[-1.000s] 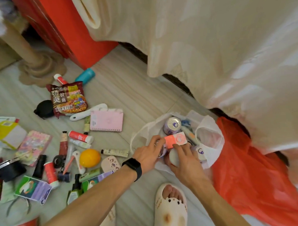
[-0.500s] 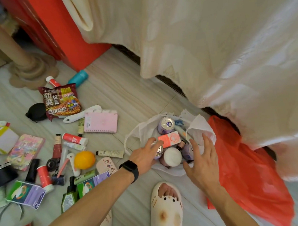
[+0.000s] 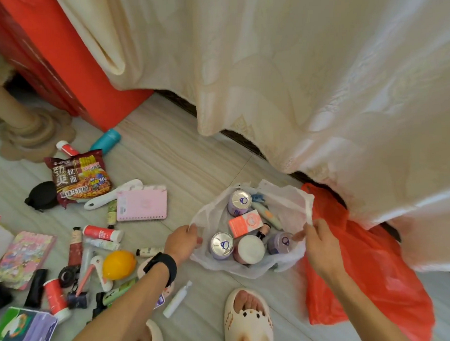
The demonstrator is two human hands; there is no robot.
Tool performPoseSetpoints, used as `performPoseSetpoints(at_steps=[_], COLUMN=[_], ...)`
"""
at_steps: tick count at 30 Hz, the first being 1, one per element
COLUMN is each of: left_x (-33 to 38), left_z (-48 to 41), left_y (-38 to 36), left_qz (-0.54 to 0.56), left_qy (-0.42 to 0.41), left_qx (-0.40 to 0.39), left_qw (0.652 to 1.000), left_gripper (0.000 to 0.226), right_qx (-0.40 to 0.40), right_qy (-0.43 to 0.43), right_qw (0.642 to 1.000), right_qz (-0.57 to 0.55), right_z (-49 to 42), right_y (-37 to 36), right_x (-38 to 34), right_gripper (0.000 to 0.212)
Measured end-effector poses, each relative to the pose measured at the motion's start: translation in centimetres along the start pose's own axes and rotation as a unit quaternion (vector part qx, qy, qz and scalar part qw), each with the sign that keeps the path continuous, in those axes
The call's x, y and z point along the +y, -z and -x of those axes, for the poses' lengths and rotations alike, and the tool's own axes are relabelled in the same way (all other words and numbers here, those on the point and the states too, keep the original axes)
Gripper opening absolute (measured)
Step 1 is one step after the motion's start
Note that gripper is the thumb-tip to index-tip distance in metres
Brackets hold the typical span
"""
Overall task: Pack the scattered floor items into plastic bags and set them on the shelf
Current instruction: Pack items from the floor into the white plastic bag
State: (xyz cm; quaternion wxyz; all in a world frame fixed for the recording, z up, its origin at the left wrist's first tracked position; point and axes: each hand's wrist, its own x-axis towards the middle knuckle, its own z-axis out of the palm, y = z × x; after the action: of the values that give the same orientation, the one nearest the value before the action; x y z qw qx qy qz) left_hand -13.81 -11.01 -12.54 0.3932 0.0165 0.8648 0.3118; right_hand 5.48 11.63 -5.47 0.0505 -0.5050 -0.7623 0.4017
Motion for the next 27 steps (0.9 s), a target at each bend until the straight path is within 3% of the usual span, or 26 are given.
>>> performPoseSetpoints(at_steps=[3,9,11,14,15,16,18,20,22,23,25,26,27], left_x=[2.4,9.0,10.4,10.5,10.0,9.6,8.4,7.9,8.5,8.9,9.6,10.0,10.2], left_z=[2.5,8.1,9.7,10.6,10.7,10.8,10.8,10.8,10.5,10.0,8.9,8.5,8.0], left_y=[2.3,7.2,7.9,8.3,8.2,8.1,7.3,6.1,5.3,4.7,3.4,2.9,2.5], left_qz=[0.193,0.222,0.2,0.124,0.068,-0.001,-0.164,-0.318,-0.43,-0.465,-0.573,-0.617,-0.659], left_qy=[-0.001,-0.078,-0.086,-0.092,-0.095,-0.095,-0.093,-0.165,-0.336,-0.426,-0.519,-0.503,-0.449], left_qx=[0.007,-0.078,-0.099,-0.062,-0.04,-0.022,0.018,0.118,0.186,0.193,0.141,0.094,0.057], left_qw=[0.981,0.969,0.971,0.986,0.992,0.995,0.982,0.926,0.817,0.751,0.618,0.598,0.601], left_gripper=[0.03,0.029,0.028,0.025,0.024,0.029,0.063,0.086,0.078,0.069,0.05,0.046,0.046], right_qx=[0.074,0.107,0.11,0.118,0.115,0.1,0.09,0.161,0.228,0.224,0.157,0.109,0.067], right_qy=[-0.034,-0.028,-0.02,-0.026,-0.037,-0.048,-0.045,0.029,0.203,0.302,0.439,0.464,0.461], right_qw=[0.978,0.966,0.955,0.953,0.969,0.985,0.995,0.979,0.922,0.883,0.812,0.79,0.777], right_qz=[-0.19,-0.235,-0.273,-0.279,-0.218,-0.136,0.004,0.117,0.237,0.28,0.351,0.386,0.423], right_z=[0.9,2.4,2.7,2.7,2.9,3.1,3.7,4.7,5.7,5.9,5.3,4.5,3.6], right_y=[2.4,4.0,4.9,6.3,6.6,6.7,6.5,5.9,5.2,4.6,2.9,2.0,1.6], right_x=[-1.5,-4.4,-5.7,-6.4,-6.1,-5.6,-4.1,-3.3,-3.8,-4.1,-3.8,-3.2,-2.8], right_gripper=[0.021,0.017,0.02,0.016,0.008,0.019,0.052,0.072,0.068,0.061,0.049,0.05,0.055])
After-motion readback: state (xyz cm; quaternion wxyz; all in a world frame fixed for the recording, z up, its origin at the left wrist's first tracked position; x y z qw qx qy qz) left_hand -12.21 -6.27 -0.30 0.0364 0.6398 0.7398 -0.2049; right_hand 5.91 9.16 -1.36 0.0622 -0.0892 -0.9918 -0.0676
